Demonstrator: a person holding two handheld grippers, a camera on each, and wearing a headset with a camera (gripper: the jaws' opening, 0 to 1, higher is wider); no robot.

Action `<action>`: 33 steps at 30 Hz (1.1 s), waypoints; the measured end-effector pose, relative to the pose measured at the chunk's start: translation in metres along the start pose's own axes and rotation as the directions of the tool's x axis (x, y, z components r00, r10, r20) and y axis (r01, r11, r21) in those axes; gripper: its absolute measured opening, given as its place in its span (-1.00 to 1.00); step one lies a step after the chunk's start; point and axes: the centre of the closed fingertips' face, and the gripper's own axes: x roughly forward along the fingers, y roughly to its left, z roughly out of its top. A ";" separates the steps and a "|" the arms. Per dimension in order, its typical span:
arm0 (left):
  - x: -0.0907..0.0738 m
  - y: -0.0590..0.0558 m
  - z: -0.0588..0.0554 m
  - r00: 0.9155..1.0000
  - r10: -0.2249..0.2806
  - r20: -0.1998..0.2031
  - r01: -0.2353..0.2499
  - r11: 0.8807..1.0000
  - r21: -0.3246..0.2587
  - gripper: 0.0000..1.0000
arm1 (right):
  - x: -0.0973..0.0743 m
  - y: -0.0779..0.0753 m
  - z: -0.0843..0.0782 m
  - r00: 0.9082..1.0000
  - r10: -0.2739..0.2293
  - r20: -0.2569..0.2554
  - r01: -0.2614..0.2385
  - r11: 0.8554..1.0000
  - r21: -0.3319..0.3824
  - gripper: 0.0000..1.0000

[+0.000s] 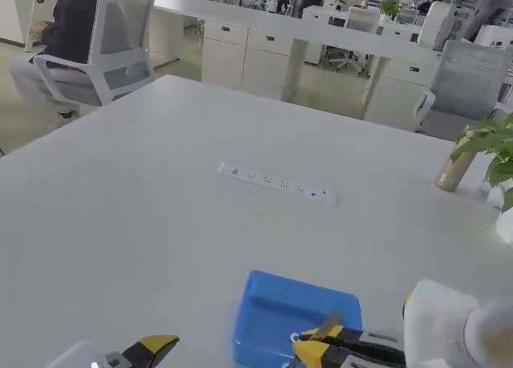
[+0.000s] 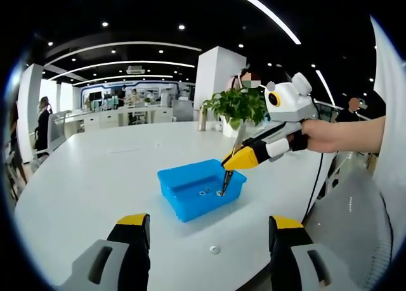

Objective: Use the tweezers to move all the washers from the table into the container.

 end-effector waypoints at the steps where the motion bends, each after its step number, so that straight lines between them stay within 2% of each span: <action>1: 0.000 0.000 0.000 1.000 0.000 -0.001 0.000 1.000 0.000 0.54 | -0.001 0.000 0.004 1.000 -0.001 0.007 0.001 1.000 -0.003 -0.94; 7: 0.000 -0.001 0.000 1.000 -0.003 -0.002 0.003 1.000 0.001 0.55 | -0.005 -0.007 0.024 0.999 -0.016 0.039 0.017 1.000 -0.025 -0.94; 14: 0.000 -0.001 0.000 1.000 0.001 0.000 -0.001 1.000 0.000 0.55 | -0.001 -0.015 0.034 0.998 -0.025 0.049 0.027 0.999 -0.029 -0.94; 21: 0.000 -0.001 0.000 1.000 0.000 0.001 0.000 1.000 -0.001 0.55 | 0.007 -0.025 0.036 0.999 -0.029 0.029 0.031 0.998 -0.051 -0.94; 33: 0.001 0.001 0.000 1.000 0.001 0.005 -0.001 1.000 -0.002 0.55 | 0.026 -0.042 0.034 0.999 -0.038 -0.006 0.038 0.999 -0.029 -0.94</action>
